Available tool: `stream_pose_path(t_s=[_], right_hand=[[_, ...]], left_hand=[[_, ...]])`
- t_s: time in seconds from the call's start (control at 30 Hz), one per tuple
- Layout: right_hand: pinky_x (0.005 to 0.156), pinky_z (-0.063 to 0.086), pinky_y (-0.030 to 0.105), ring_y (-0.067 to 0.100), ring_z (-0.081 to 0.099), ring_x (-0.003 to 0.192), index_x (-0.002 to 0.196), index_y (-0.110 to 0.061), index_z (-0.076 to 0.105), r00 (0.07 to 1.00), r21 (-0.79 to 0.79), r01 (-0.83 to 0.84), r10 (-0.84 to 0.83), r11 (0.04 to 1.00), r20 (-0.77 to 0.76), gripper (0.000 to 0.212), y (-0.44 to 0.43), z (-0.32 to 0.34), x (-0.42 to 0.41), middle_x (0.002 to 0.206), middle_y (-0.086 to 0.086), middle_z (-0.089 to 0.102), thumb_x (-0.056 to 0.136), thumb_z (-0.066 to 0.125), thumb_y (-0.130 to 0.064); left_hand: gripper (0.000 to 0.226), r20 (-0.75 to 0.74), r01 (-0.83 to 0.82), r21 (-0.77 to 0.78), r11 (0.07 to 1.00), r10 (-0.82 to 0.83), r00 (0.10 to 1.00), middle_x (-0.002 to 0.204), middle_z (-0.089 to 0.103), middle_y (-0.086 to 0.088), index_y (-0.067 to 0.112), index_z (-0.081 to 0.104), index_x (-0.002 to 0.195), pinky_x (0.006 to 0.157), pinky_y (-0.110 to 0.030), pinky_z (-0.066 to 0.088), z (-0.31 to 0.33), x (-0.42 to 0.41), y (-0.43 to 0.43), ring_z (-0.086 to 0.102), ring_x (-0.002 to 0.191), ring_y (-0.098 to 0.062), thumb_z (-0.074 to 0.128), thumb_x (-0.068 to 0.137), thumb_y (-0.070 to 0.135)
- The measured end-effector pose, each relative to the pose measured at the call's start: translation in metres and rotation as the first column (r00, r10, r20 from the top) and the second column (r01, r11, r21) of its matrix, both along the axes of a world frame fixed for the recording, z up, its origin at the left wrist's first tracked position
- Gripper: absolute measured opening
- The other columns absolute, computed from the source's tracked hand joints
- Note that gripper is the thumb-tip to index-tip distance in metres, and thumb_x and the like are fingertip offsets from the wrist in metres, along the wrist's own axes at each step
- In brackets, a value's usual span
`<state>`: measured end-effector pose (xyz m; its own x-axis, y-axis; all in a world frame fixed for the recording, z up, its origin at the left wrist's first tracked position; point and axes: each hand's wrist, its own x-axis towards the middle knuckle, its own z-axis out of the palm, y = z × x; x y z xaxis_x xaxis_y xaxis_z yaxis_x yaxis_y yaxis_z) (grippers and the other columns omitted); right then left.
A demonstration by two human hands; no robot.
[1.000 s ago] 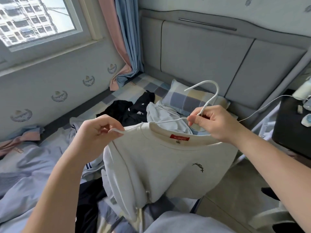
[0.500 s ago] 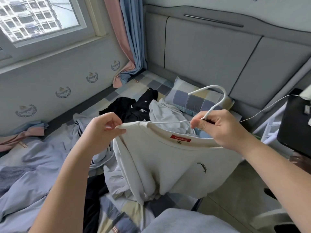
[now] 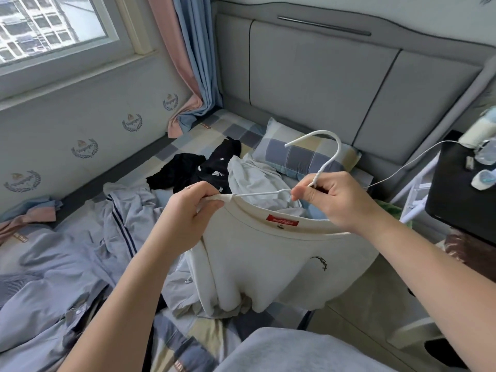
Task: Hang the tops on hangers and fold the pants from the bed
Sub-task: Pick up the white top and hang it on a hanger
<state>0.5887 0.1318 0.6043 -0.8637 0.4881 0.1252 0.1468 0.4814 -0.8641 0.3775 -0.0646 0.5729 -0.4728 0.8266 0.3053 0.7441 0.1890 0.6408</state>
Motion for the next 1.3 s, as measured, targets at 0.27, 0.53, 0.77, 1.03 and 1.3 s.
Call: stream_pose_path(t_s=[0.27, 0.53, 0.77, 1.03, 1.3], right_hand=[[0.093, 0.045, 0.019, -0.011, 0.059, 0.108, 0.119, -0.052, 0.058, 0.938, -0.068, 0.009, 0.015, 0.998, 0.346, 0.053, 0.052, -0.021, 0.053, 0.112, -0.02, 0.066, 0.07, 0.076, -0.058], [0.078, 0.049, 0.028, 0.003, 0.067, 0.082, 0.076, -0.034, 0.076, 0.83, 0.003, 0.143, -0.121, 0.99, 0.544, 0.02, 0.085, -0.059, 0.112, 0.082, -0.013, 0.075, 0.09, 0.075, -0.02], [0.066, 0.046, 0.022, 0.0, 0.058, 0.065, 0.078, -0.027, 0.071, 0.899, 0.099, 0.424, -0.432, 0.9, 0.074, 0.015, 0.066, -0.044, 0.114, 0.07, -0.015, 0.068, 0.084, 0.079, -0.016], [0.106, 0.04, 0.035, 0.01, 0.054, 0.118, 0.082, -0.029, 0.052, 0.935, 0.151, 0.327, -0.342, 0.933, 0.09, 0.038, 0.046, -0.043, 0.137, 0.122, -0.019, 0.056, 0.078, 0.082, -0.006], [0.076, 0.048, 0.014, 0.007, 0.065, 0.085, 0.103, -0.057, 0.065, 0.927, 0.083, 0.37, -0.374, 0.925, 0.034, 0.018, 0.03, -0.047, 0.159, 0.093, -0.014, 0.071, 0.086, 0.061, -0.056]], left_hand=[[0.021, 0.114, -0.145, 0.141, 0.979, 0.13, 0.985, 0.076, 0.054, 0.012, 0.028, 0.055, 0.085, 0.055, -0.008, 0.035, -0.014, -0.015, -0.005, 0.046, 0.064, 0.0, 0.061, 0.096, 0.01], [0.011, 0.142, -0.133, 0.186, 0.973, 0.108, 0.984, 0.07, 0.056, 0.018, 0.037, 0.059, 0.084, 0.053, -0.01, 0.034, -0.008, -0.031, -0.007, 0.044, 0.06, 0.002, 0.06, 0.09, 0.028], [0.025, -0.028, -0.058, 0.087, 0.995, 0.06, 0.998, 0.093, 0.061, 0.02, 0.03, 0.063, 0.088, 0.072, -0.004, 0.036, -0.009, -0.027, 0.007, 0.052, 0.085, 0.005, 0.068, 0.093, 0.006], [0.015, 0.358, -0.094, 0.324, 0.942, -0.03, 0.933, 0.069, 0.058, 0.017, 0.033, 0.065, 0.081, 0.057, -0.013, 0.037, -0.015, -0.011, 0.011, 0.046, 0.065, -0.001, 0.063, 0.089, 0.02], [0.004, 0.402, 0.074, 0.302, 0.951, -0.197, 0.894, 0.074, 0.057, 0.01, 0.022, 0.066, 0.084, 0.06, -0.017, 0.039, -0.007, 0.013, 0.031, 0.048, 0.069, -0.009, 0.064, 0.087, 0.02]])
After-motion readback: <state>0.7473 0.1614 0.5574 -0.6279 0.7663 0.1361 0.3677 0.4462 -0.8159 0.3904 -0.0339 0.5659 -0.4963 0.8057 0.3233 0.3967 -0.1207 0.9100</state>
